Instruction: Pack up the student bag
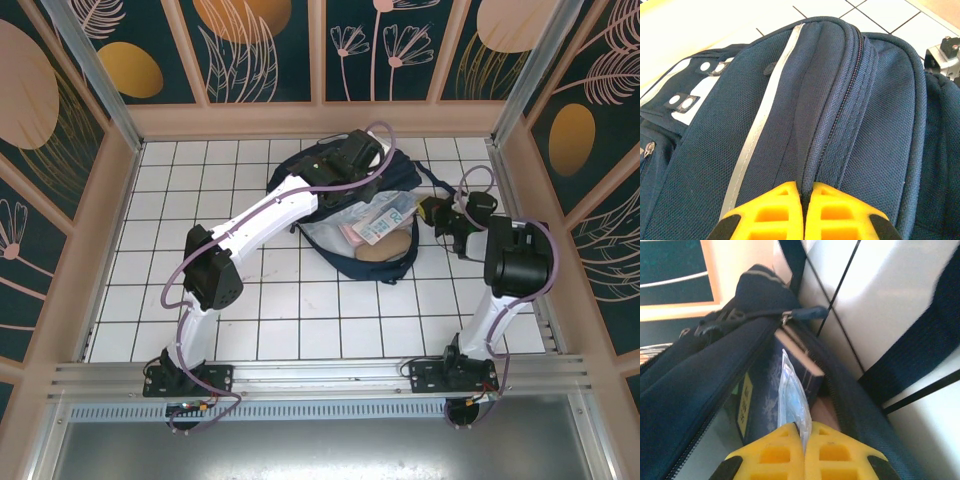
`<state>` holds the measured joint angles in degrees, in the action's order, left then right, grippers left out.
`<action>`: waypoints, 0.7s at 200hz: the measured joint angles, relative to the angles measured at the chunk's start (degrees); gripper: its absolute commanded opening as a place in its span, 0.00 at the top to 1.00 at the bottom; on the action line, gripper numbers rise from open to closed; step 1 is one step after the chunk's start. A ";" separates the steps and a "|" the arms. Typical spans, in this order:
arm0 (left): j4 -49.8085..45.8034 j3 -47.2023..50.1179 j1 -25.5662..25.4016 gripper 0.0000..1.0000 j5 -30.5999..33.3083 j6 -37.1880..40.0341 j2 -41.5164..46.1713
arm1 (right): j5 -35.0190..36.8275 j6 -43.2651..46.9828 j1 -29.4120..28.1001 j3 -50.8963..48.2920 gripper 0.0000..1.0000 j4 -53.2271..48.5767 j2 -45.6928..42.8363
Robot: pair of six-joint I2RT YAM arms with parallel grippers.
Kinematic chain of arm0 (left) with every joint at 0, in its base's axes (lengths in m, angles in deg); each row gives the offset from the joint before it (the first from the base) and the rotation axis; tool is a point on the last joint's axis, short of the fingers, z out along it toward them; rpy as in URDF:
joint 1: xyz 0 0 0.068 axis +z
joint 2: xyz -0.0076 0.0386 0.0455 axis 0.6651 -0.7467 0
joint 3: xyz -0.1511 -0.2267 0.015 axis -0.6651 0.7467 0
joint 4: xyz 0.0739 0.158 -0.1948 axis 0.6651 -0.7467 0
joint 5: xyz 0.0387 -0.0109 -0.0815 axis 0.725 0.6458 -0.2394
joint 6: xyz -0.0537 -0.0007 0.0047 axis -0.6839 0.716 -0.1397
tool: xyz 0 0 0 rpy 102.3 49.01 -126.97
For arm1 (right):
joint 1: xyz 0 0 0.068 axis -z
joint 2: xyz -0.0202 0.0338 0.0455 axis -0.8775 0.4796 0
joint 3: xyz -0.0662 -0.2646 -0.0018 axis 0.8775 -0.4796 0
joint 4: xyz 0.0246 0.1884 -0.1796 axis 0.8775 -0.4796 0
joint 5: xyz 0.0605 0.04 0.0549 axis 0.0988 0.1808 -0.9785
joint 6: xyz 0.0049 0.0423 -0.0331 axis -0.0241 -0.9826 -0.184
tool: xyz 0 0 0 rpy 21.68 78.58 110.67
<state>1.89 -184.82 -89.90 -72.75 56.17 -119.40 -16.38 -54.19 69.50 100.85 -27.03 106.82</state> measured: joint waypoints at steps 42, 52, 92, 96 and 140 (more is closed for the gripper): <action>-0.09 0.00 0.00 1.00 -0.02 -0.39 0.00 | 4.59 -2.32 -8.39 -0.07 1.00 -0.24 -3.17; -0.09 0.00 0.00 1.00 -0.02 -0.57 0.00 | 5.92 -2.78 -10.75 0.26 1.00 -0.48 -3.23; -0.07 0.02 0.09 1.00 -0.02 -0.79 0.00 | 9.42 -3.76 -16.24 2.21 0.65 -1.09 -3.10; -0.02 0.02 0.11 1.00 -0.04 -0.81 0.00 | 9.79 -3.65 -16.31 2.23 0.63 -1.55 -3.10; 1.29 2.12 0.04 1.00 -1.11 -1.27 0.24 | 12.81 3.04 -15.96 2.73 0.46 -12.15 -8.59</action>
<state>3.18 -182.70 -89.86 -73.87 54.90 -119.16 -3.57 -51.16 53.55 103.59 -39.18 98.23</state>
